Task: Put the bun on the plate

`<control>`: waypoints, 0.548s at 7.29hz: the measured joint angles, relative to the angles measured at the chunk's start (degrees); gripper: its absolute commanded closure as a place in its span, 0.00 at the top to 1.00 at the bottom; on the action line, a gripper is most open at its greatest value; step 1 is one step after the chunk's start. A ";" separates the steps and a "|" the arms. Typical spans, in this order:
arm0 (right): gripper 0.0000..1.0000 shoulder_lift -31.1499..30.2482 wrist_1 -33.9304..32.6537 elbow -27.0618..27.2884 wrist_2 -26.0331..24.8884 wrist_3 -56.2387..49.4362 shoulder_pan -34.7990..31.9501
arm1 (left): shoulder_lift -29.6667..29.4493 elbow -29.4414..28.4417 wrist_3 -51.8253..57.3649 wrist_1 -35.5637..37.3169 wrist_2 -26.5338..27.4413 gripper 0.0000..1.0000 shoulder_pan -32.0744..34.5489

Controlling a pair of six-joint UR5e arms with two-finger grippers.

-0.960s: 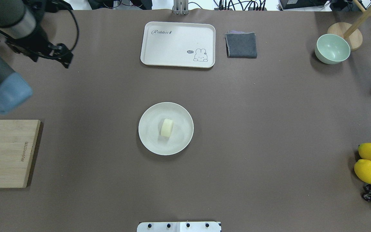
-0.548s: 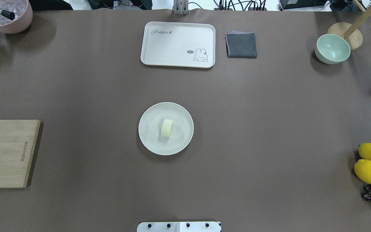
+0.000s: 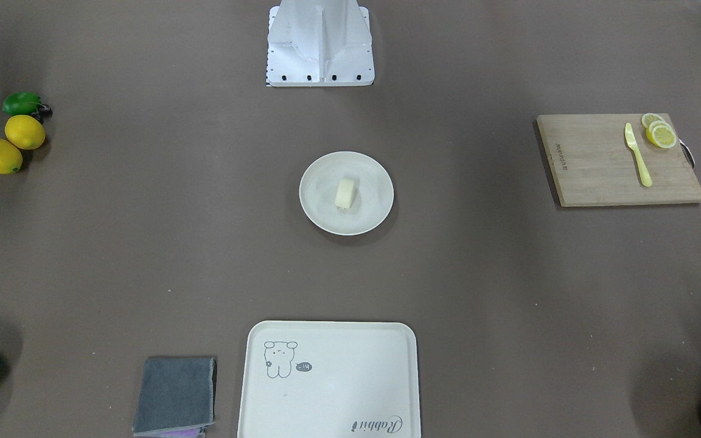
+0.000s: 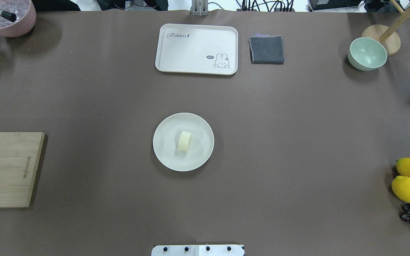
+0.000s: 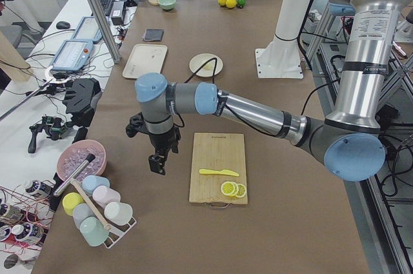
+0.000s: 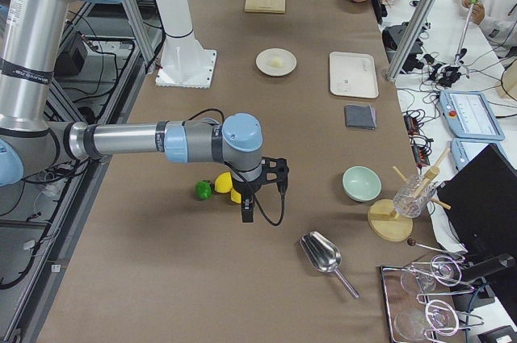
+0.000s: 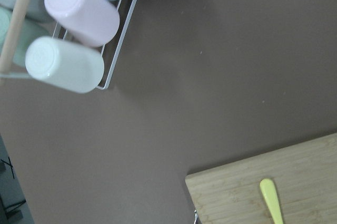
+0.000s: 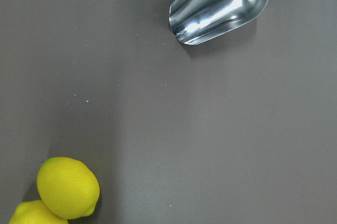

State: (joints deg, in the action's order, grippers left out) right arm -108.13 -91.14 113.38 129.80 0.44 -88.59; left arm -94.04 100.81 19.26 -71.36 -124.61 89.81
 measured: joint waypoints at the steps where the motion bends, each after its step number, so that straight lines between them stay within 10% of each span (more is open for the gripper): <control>1: 1.00 -0.06 0.00 0.00 -0.04 0.00 0.00 | 2.22 -0.14 0.05 -0.49 -1.56 0.97 0.15; 4: 1.00 -0.15 0.00 0.00 -0.03 0.00 0.00 | 8.08 -0.97 -0.09 -6.70 -5.05 0.97 0.46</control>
State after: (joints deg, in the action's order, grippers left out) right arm -108.27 -91.14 113.38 129.76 0.44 -88.59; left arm -85.96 99.84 19.18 -78.06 -129.66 90.27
